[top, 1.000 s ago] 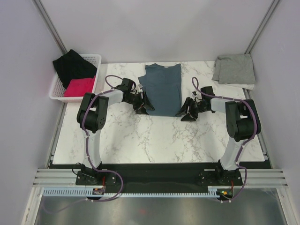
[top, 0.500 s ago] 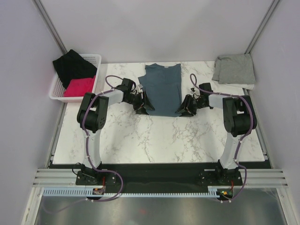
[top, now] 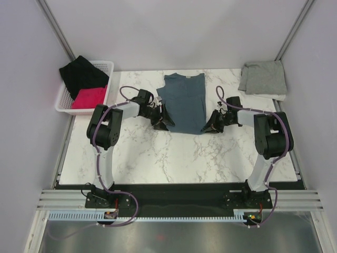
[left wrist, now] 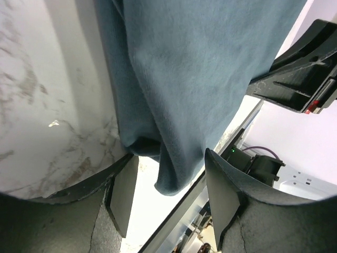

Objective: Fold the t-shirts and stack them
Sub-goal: Fold the tshirt

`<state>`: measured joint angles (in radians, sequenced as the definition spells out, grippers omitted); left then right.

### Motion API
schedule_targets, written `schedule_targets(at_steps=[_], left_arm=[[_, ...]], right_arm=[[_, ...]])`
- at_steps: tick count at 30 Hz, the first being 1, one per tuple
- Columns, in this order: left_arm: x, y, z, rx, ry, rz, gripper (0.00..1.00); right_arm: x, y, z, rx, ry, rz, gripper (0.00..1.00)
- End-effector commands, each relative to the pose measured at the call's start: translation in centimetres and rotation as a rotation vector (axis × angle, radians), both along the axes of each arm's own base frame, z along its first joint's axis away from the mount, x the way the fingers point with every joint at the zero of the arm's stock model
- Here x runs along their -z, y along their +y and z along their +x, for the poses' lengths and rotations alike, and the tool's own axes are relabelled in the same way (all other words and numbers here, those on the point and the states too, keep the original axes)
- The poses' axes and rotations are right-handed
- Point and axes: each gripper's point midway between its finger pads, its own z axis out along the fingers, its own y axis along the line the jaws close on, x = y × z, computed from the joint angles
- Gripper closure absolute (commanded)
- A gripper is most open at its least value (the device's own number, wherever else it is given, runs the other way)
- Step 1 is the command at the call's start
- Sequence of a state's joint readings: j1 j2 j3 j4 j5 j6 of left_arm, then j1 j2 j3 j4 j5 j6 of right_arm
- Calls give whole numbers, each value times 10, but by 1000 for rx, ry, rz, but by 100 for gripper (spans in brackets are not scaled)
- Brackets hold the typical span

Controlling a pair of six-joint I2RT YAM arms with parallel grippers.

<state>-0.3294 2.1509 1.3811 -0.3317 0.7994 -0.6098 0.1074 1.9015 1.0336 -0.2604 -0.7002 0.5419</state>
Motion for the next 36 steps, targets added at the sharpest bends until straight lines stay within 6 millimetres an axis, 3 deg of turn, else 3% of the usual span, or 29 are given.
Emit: schedule_targets(at_steps=[1, 9, 15, 19, 20, 25, 30, 36], left_arm=[[10, -3, -19, 9, 35, 44, 38], [7, -9, -24, 27, 28, 42, 38], [5, -11, -22, 29, 21, 39, 38], [8, -11, -20, 28, 45, 44, 40], [18, -4, -11, 13, -6, 113, 97], [28, 3, -7, 26, -24, 162, 98], [25, -1, -8, 40, -23, 137, 98], [-24, 6, -7, 16, -73, 91, 98]], right_arm=[[-11, -4, 4, 3, -76, -15, 78], [-6, 0, 19, 14, -62, 9, 80], [-4, 1, 16, 12, -48, 13, 83], [-3, 1, 14, 8, -42, 18, 100], [-1, 2, 14, 6, -40, 15, 100], [-4, 2, 21, 11, -54, 15, 100], [-2, 1, 19, 13, -47, 9, 100], [-29, 2, 15, 11, -73, 23, 100]])
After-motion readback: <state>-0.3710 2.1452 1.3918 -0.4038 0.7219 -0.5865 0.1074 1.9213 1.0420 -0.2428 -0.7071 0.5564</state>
